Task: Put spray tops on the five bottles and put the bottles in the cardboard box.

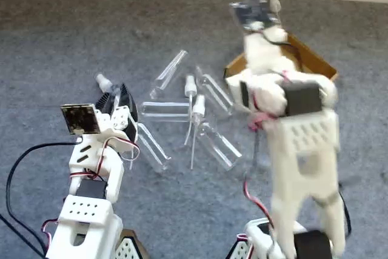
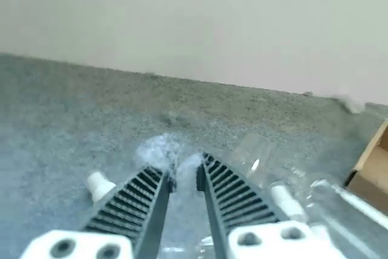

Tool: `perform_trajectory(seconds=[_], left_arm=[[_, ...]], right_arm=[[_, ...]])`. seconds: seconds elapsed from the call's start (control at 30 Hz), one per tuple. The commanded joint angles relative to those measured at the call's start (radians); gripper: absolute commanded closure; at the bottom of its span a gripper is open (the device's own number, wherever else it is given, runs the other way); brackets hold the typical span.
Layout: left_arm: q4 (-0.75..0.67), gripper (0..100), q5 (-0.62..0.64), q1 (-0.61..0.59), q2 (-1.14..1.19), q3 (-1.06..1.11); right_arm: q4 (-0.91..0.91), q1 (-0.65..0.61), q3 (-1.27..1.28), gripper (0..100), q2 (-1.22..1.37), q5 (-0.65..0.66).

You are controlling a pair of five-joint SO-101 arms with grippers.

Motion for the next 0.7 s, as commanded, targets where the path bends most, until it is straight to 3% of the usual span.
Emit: perform_trajectory(seconds=[0.0,0.13,0.4,0.57,0.67], left_arm=[[0.005,100,-0.259,0.024,-0.021,-0.056],[0.138,100,-0.338,0.021,-0.042,-0.076],[0.634,100,-0.336,0.03,-0.414,-0.11],[0.756,100,-0.339,0.021,-0.684,0.028],[0.776,100,-0.339,0.001,-0.688,0.064]], right_arm=[[0.005,0.038,0.073,99.4,-0.213,-0.008],[-0.018,0.045,0.237,99.4,-0.394,-0.012],[-0.315,0.047,0.633,98.9,-0.684,-0.012],[-0.337,0.047,0.773,98.9,-0.694,-0.014],[-0.346,0.047,0.812,99.1,-0.733,-0.015]])
